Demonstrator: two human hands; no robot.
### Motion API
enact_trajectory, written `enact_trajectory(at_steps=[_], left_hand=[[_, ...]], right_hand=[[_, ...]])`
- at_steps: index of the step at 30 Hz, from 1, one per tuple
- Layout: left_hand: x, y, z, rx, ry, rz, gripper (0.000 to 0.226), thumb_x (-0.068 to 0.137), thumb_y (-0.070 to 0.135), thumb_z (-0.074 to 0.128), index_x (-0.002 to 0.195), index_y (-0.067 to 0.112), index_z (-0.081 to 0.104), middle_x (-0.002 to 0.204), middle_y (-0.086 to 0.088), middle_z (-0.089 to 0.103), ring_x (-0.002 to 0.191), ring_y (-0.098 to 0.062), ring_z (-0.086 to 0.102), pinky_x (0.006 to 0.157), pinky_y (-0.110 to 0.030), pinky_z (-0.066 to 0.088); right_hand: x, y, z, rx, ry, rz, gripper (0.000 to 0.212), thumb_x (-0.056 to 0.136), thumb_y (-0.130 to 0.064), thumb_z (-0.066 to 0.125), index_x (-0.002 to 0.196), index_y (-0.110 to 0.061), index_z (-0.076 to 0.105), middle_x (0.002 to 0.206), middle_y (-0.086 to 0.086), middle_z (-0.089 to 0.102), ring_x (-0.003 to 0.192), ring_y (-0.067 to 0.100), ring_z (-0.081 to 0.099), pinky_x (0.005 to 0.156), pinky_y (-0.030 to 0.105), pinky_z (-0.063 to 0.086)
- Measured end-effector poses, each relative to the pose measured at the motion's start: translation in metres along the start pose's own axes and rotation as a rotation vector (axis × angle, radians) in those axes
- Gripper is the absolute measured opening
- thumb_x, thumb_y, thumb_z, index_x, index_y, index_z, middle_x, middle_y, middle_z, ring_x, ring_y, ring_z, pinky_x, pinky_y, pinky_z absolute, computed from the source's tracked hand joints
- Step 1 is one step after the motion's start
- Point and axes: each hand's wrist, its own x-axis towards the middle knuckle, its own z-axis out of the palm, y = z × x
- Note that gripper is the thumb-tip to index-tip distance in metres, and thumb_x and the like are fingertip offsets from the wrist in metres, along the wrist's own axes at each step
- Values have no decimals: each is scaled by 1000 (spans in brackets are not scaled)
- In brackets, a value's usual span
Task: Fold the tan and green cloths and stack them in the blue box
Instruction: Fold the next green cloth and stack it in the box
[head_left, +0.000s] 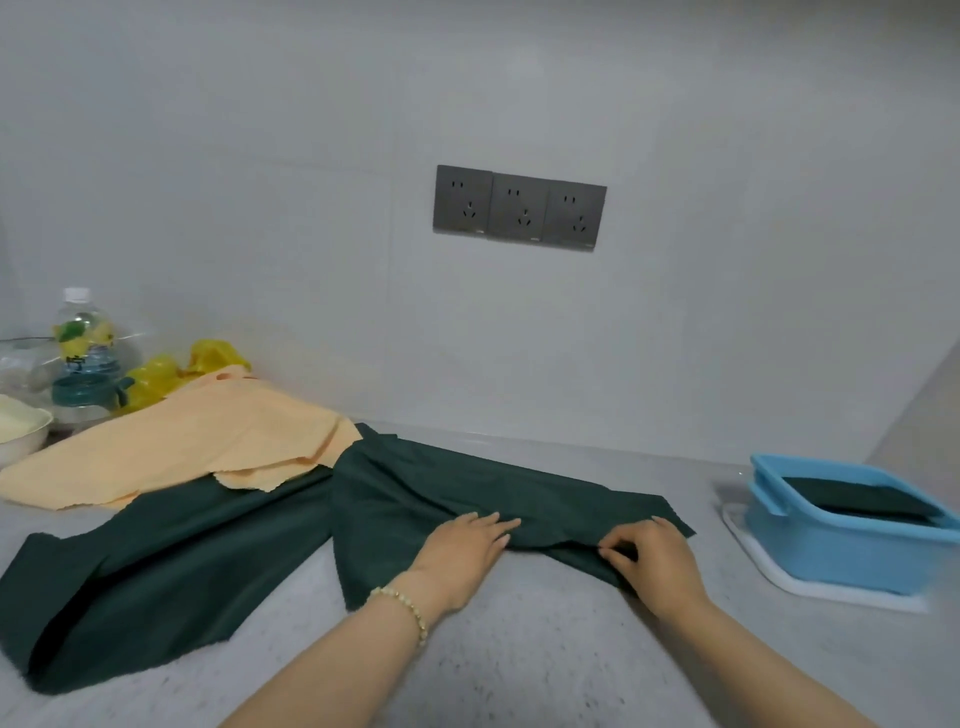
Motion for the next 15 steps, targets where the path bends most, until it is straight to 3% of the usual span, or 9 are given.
enact_trajectory(at_steps=[3, 6, 8, 10, 11, 12, 13, 14, 15], left_hand=[[-9, 14, -18, -170, 44, 33, 46, 105, 34, 23, 147, 20, 33, 153, -2, 33, 141, -20, 29, 114, -28, 21], [-28, 23, -35, -263, 29, 83, 44, 104, 35, 27, 132, 12, 53, 138, -5, 52, 134, -18, 38, 109, -26, 24], [-38, 23, -44, -324, -25, 96, 43, 103, 39, 32, 94, 11, 63, 103, -8, 63, 106, -15, 53, 95, -30, 34], [-53, 26, -53, -436, -149, 57, 46, 99, 47, 39, 64, 18, 40, 66, 2, 39, 65, -13, 37, 68, -32, 34], [-60, 28, -60, -449, -276, 4, 45, 97, 52, 41, 67, 20, 29, 67, 9, 29, 66, -8, 28, 66, -30, 34], [-65, 29, -65, -407, -413, -36, 45, 95, 56, 41, 69, 22, 55, 73, 13, 29, 73, -2, 27, 74, -28, 39], [-68, 30, -69, -347, -537, -84, 57, 93, 60, 41, 100, 9, 65, 116, 20, 32, 121, -6, 28, 91, -27, 40], [-73, 32, -71, -299, -653, -112, 55, 92, 62, 41, 119, 20, 64, 126, 10, 59, 117, -13, 53, 105, -26, 33], [-74, 34, -75, -274, -751, -115, 62, 90, 65, 41, 131, 21, 57, 137, 11, 51, 127, -11, 46, 111, -26, 28]], right_hand=[[-10, -3, -23, 178, 63, 22, 12, 85, -18, 69, 76, -24, 70, 93, -15, 70, 91, 1, 60, 99, 35, 41], [-29, -8, -42, 230, -128, -47, 12, 96, -17, 53, 84, -17, 53, 117, -12, 62, 120, -2, 47, 109, 32, 30], [-42, -13, -57, 131, -334, -131, 14, 100, -22, 43, 87, -16, 46, 136, -15, 48, 137, -2, 25, 115, 27, 19], [-58, -19, -73, 45, -535, -200, 16, 100, -26, 41, 86, -22, 43, 140, -23, 37, 136, -7, 16, 117, 26, 11], [-64, -24, -82, 47, -630, -201, 16, 100, -28, 42, 84, -25, 43, 135, -27, 42, 130, -9, 25, 115, 26, 16], [-70, -29, -92, 74, -733, -181, 17, 99, -30, 45, 82, -28, 44, 119, -28, 53, 115, -9, 41, 107, 26, 28], [-77, -35, -101, 109, -840, -159, 17, 97, -32, 47, 81, -30, 45, 96, -23, 57, 92, -4, 48, 93, 26, 37], [-84, -42, -108, 147, -948, -139, 16, 96, -32, 50, 80, -30, 47, 78, -16, 51, 74, 2, 44, 79, 24, 38], [-87, -45, -114, 206, -1034, -113, 15, 96, -31, 53, 81, -29, 49, 71, -10, 45, 66, 6, 38, 71, 23, 35]])
